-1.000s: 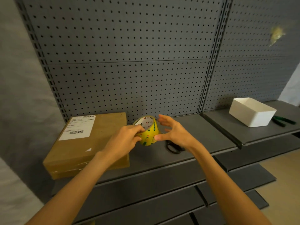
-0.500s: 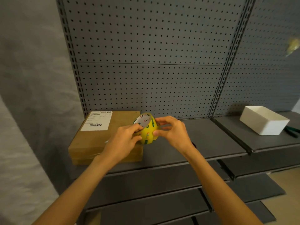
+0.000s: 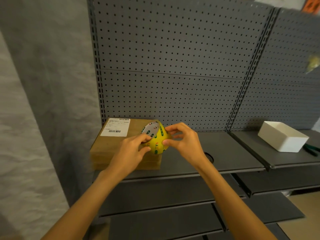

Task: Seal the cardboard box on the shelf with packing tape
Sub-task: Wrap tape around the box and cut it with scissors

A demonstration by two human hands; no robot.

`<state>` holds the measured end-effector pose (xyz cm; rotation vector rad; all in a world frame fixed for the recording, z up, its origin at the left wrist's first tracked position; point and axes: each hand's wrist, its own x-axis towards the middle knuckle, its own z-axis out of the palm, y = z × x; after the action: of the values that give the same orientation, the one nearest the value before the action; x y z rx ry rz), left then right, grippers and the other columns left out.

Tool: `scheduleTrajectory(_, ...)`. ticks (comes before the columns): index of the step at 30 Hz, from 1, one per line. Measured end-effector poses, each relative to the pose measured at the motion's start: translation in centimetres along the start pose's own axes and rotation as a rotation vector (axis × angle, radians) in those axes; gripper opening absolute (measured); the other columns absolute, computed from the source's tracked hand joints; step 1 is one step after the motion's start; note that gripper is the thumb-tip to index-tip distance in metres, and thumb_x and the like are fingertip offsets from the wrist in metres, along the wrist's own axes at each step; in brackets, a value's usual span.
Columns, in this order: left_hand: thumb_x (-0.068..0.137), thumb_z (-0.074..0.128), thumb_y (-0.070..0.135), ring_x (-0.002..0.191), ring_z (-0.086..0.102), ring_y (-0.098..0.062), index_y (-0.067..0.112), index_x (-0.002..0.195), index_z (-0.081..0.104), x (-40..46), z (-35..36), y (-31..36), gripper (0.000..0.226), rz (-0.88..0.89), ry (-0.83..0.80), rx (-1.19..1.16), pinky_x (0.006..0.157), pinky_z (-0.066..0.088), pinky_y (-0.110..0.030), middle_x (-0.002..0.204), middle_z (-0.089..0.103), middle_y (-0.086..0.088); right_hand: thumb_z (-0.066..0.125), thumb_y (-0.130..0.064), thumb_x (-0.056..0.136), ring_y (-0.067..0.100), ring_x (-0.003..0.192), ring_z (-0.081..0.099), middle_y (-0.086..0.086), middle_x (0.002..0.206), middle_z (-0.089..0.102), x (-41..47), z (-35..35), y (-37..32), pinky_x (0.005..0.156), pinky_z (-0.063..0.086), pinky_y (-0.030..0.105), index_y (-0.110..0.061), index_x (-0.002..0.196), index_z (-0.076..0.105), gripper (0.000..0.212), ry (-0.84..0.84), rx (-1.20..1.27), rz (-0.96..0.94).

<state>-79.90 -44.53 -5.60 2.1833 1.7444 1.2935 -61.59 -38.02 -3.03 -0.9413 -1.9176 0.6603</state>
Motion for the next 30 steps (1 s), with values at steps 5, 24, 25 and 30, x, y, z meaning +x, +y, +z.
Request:
scheduleTrajectory(5, 0.079, 0.073, 0.008, 0.094, 0.058, -0.006, 0.014, 0.088, 0.061, -1.5, -1.1, -0.4, 0.017, 0.111, -0.005, 0.022, 0.069, 0.042, -0.006, 0.097, 0.059, 0.011, 0.084, -0.015, 0.066, 0.006, 0.127, 0.039, -0.008, 0.139, 0.042, 0.5, -1.0, -0.9, 0.099, 0.040, 0.022, -0.028, 0.139, 0.038, 0.087, -0.295, 0.183, 0.177)
scheduleTrajectory(24, 0.082, 0.071, 0.024, 0.069, 0.052, 0.005, 0.025, 0.080, 0.054, -4.0, 0.0, 1.1, 0.017, 0.016, -0.086, -0.004, 0.059, 0.039, -0.005, 0.077, 0.053, 0.017, 0.087, -0.028, 0.060, 0.009, 0.127, 0.035, -0.007, 0.138, 0.041, -2.2, 1.0, -1.6, 0.106, 0.033, 0.026, -0.025, 0.141, 0.035, 0.097, -0.347, -0.243, -0.062)
scheduleTrajectory(25, 0.081, 0.071, 0.024, 0.069, 0.052, 0.006, 0.023, 0.082, 0.057, -4.1, 0.0, 1.0, 0.014, 0.019, -0.082, 0.007, 0.059, 0.039, -0.004, 0.080, 0.053, 0.017, 0.086, -0.029, 0.061, 0.007, 0.128, 0.032, -0.008, 0.139, 0.038, -2.4, 1.1, -1.6, 0.106, 0.030, 0.023, -0.024, 0.142, 0.034, 0.097, -0.337, -0.268, -0.089)
scheduleTrajectory(30, 0.079, 0.074, 0.021, 0.065, 0.051, 0.007, 0.017, 0.082, 0.062, -4.6, 0.3, 0.9, 0.013, 0.043, -0.057, 0.019, 0.059, 0.040, -0.004, 0.078, 0.053, 0.015, 0.085, -0.032, 0.063, 0.001, 0.126, 0.028, -0.010, 0.140, 0.032, -3.3, 1.4, -1.6, 0.104, 0.030, 0.019, -0.017, 0.144, 0.033, 0.097, -0.286, -0.338, -0.175)
